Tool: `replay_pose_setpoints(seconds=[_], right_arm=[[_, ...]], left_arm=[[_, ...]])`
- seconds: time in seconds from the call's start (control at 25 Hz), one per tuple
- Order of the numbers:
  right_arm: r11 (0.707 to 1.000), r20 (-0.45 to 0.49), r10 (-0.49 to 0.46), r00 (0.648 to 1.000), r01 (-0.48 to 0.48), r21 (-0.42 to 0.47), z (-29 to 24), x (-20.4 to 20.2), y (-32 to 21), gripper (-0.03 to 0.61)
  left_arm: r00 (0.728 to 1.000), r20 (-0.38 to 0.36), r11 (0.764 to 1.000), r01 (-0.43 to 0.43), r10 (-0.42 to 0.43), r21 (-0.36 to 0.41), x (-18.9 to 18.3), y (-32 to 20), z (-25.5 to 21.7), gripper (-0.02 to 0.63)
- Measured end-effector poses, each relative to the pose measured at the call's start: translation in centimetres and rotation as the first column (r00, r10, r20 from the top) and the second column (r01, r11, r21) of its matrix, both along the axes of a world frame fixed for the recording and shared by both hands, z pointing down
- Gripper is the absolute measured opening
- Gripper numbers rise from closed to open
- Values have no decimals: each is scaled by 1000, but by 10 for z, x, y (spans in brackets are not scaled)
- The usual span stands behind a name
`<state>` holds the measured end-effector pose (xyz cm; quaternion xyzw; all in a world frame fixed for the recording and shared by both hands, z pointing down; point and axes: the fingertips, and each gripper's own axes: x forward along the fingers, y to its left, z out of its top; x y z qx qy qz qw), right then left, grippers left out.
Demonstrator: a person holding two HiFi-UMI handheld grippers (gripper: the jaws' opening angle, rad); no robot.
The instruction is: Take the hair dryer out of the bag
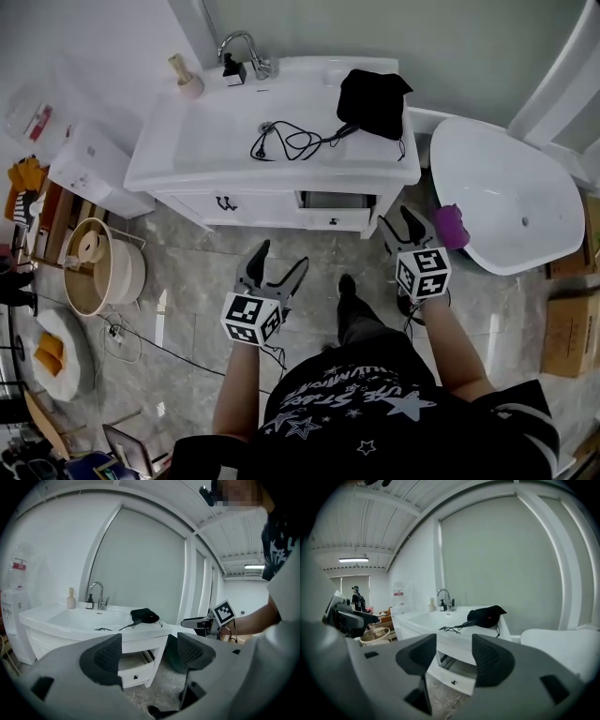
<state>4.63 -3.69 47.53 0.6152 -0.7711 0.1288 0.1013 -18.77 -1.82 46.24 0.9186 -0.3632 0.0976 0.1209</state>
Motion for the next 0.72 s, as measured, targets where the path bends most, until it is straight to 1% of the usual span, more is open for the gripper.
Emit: replay_pose_setpoints(seconds=[0.24, 0.4, 0.72], right_arm=[[1000, -22, 11, 1000, -12, -14, 2, 34, -62, 229], [1000, -30, 25, 999, -25, -13, 1, 55, -95, 238], [999, -22, 50, 999, -50, -22, 8, 100, -147, 236]], left_arm=[[999, 5, 999, -32, 32, -16, 38, -62, 1, 379], [999, 12, 998, -50, 51, -29, 61, -95, 1, 388], [996, 45, 997, -76, 76, -8, 109, -146, -7, 391]])
